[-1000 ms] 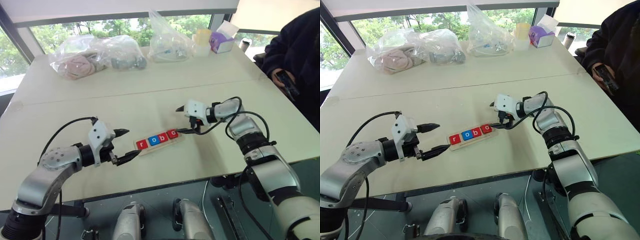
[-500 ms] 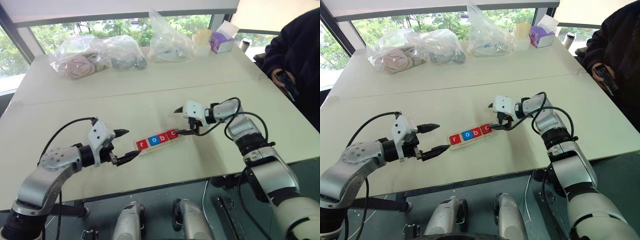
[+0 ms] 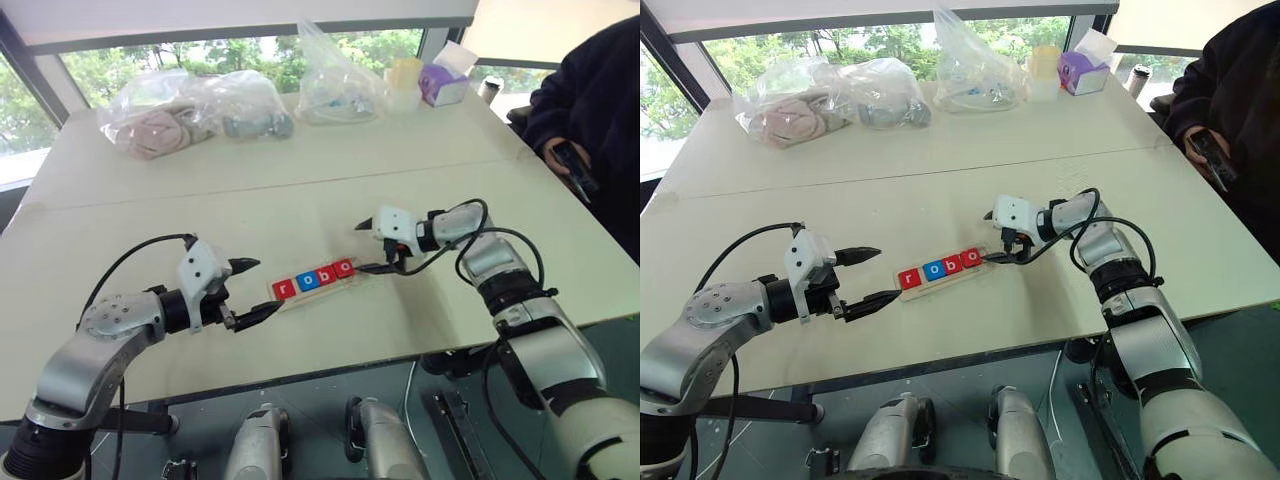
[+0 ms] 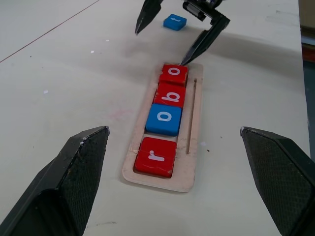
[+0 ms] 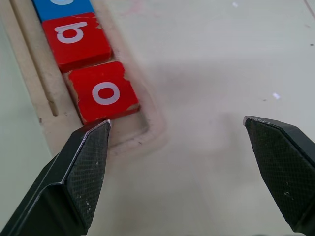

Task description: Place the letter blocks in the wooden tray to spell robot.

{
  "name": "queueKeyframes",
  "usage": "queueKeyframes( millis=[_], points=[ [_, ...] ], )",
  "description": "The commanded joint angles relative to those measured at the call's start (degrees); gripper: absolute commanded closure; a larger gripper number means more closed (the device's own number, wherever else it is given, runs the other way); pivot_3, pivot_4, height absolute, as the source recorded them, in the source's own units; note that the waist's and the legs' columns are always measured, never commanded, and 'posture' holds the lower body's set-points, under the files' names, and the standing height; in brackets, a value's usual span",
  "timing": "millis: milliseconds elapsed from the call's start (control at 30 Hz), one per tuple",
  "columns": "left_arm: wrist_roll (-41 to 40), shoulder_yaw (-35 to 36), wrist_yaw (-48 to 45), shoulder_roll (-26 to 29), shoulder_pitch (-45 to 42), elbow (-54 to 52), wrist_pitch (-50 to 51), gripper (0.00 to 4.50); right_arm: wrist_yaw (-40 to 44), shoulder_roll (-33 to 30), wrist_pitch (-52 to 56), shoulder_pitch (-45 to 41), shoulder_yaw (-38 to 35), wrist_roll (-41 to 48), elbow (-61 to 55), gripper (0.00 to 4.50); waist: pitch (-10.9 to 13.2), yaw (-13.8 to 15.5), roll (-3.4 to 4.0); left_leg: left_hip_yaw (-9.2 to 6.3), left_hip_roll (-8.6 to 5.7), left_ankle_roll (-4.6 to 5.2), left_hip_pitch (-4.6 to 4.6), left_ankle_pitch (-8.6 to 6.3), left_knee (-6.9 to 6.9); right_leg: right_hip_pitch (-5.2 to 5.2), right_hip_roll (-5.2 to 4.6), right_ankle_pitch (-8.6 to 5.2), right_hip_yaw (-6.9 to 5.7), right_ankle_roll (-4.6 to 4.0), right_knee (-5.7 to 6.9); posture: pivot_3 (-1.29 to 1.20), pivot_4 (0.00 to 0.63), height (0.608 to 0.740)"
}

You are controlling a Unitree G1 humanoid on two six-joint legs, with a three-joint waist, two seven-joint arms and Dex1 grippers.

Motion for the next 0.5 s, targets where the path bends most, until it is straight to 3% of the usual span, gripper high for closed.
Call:
queueKeyframes(
  millis=[33,500],
  points=[
    [-0.25,0.85,0.11,0.01,-0.18,-1.24,-0.50,0.00,-0.13,0.43,0.26,-0.34,-0.10,0.45,-2.84,0.06,0.00,-0.01,0.00,0.00,0.00,0.00,0.00,0.00,0.00,0.00,0.00,0.00,0.00,0.00,0.00,0.00,0.150,0.725],
    [-0.50,1.05,0.80,-0.04,0.50,-1.98,-0.19,0.00,-0.52,1.82,-0.03,-1.10,0.39,-0.26,-3.15,0.06,0.00,0.00,0.00,-0.01,0.00,0.00,0.00,0.00,0.00,0.00,0.00,0.00,0.00,0.00,0.00,0.00,0.150,0.725]
  ],
)
